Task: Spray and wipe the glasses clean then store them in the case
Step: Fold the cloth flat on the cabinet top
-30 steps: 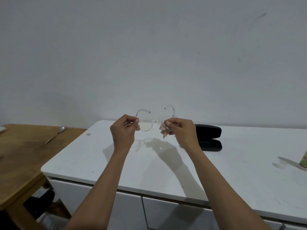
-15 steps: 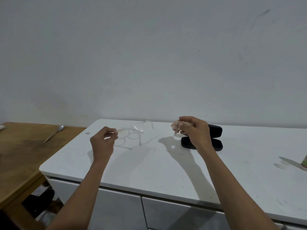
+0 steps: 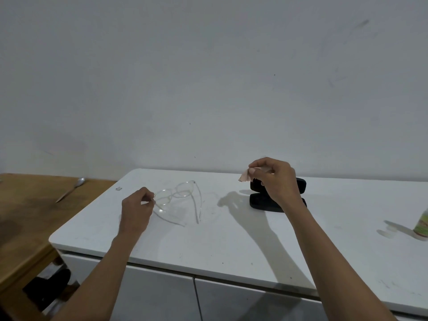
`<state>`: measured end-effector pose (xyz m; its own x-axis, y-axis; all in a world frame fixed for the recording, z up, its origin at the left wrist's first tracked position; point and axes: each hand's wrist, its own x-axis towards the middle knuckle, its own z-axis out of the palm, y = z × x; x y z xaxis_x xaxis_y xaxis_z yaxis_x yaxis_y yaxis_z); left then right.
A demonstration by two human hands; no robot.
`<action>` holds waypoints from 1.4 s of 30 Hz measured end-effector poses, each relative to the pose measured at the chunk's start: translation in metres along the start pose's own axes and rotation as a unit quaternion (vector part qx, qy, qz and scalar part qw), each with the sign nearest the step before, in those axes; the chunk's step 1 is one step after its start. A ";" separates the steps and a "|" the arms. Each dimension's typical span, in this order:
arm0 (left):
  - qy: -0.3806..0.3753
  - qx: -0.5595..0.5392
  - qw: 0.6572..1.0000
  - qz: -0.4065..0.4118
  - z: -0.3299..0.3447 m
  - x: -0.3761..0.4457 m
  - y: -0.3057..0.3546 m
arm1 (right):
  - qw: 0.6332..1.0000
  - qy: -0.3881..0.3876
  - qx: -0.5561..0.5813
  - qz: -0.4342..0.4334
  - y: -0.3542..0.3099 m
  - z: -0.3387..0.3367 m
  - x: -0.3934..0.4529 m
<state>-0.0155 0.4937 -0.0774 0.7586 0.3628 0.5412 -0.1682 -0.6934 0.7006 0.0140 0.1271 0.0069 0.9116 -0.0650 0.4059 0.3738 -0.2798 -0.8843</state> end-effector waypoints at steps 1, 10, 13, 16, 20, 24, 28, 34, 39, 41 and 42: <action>-0.014 0.010 1.000 0.003 0.000 0.001 0.000 | 1.000 0.002 -0.001 0.000 -0.002 -0.002 0.000; 0.065 0.038 0.978 0.194 0.023 0.007 0.090 | 0.999 -0.017 0.045 -0.011 -0.031 -0.029 0.000; -0.037 -0.100 0.982 0.154 0.048 0.002 0.167 | 0.998 -0.013 0.054 -0.011 -0.039 -0.038 0.000; -0.159 -0.207 0.961 0.092 0.071 -0.008 0.230 | 0.998 -0.002 0.066 -0.013 -0.044 -0.051 -0.002; -0.213 -0.280 0.933 0.070 0.088 -0.014 0.266 | 0.998 0.000 0.059 -0.005 -0.046 -0.068 -0.006; -0.210 -0.310 0.927 0.003 0.095 -0.013 0.279 | 0.999 0.002 0.039 0.010 -0.045 -0.082 -0.009; -0.239 -0.328 0.912 -0.059 0.089 -0.008 0.296 | 0.998 -0.016 -0.058 0.024 -0.049 -0.098 -0.010; -0.261 -0.345 0.897 -0.093 0.085 0.000 0.313 | 0.973 -0.006 -0.228 0.017 -0.060 -0.120 -0.008; -0.269 -0.347 0.893 -0.098 0.085 0.002 0.316 | 0.991 0.017 -0.132 -0.023 -0.067 -0.117 -0.006; -0.281 -0.351 0.888 -0.095 0.084 0.001 0.315 | 0.994 -0.017 -0.104 -0.016 -0.068 -0.113 -0.003; -0.290 -0.349 0.887 -0.091 0.083 0.001 0.314 | 0.995 -0.030 -0.093 -0.012 -0.068 -0.110 -0.001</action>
<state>-0.0146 0.2249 0.1043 0.9753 -0.0913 0.2012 -0.2045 -0.0283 0.9785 -0.0316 0.0405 0.0919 0.9138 0.0002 0.4061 0.3622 -0.4528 -0.8147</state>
